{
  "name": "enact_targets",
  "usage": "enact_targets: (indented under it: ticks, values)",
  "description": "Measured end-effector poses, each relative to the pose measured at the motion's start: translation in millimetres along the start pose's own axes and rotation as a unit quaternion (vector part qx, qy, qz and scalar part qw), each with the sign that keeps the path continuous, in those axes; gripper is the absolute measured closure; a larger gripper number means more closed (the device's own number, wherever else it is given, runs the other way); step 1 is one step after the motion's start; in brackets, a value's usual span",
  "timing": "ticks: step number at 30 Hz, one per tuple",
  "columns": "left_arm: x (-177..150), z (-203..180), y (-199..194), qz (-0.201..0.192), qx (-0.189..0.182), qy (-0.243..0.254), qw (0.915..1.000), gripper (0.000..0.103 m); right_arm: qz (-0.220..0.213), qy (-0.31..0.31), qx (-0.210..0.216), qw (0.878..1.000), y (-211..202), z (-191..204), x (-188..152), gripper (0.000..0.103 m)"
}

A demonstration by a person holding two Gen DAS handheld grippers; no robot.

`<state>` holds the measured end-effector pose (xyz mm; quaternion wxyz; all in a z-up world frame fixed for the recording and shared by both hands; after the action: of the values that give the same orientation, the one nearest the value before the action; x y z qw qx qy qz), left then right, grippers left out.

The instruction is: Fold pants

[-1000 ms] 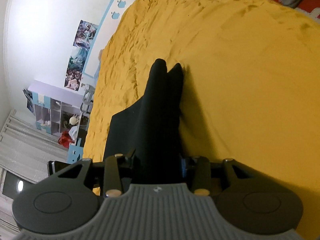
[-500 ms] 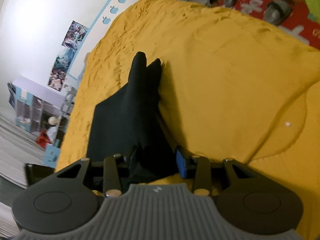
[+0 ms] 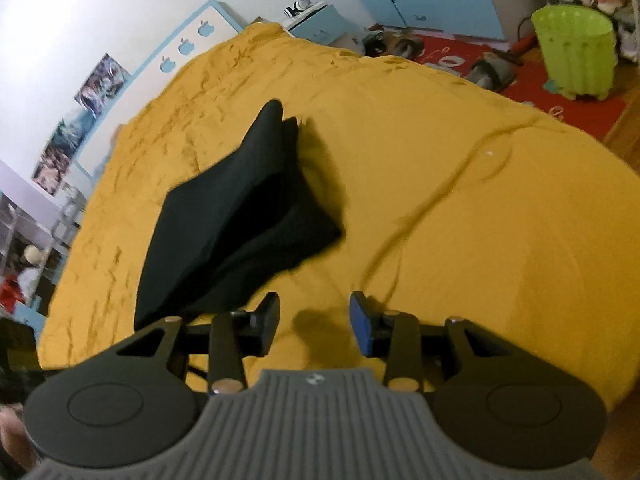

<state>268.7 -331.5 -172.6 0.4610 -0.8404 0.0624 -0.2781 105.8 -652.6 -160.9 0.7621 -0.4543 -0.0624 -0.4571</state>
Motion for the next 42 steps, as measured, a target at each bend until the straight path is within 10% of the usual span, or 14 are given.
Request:
enact_targets:
  ticks: [13,23,42]
  values:
    - [6,-26,-70,-0.075,0.098,0.071,0.9898,0.016,-0.076,-0.107,-0.099,0.986,-48,110,-34,0.021]
    - [5,-40,-130,-0.147,0.147,0.079,0.975,0.012,-0.116,-0.109,-0.163,0.974,-66,173,-39,0.021]
    - [-7,-45,-133,-0.154,0.175,0.086,0.9687,0.01,-0.105,-0.117,-0.219,0.963,-67,185,-59,0.021]
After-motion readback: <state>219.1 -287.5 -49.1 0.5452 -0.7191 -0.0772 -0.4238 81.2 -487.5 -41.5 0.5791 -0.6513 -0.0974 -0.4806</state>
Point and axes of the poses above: each gripper's, at about its wrist camera, not at the fingertips, and y roughly the way its jaws point, z to its left, x to its top, the point moved 8 cm from there along y, roughly the way its jaws point, and after that the axes turned 4 degrees about x, right-handed, at the moved point
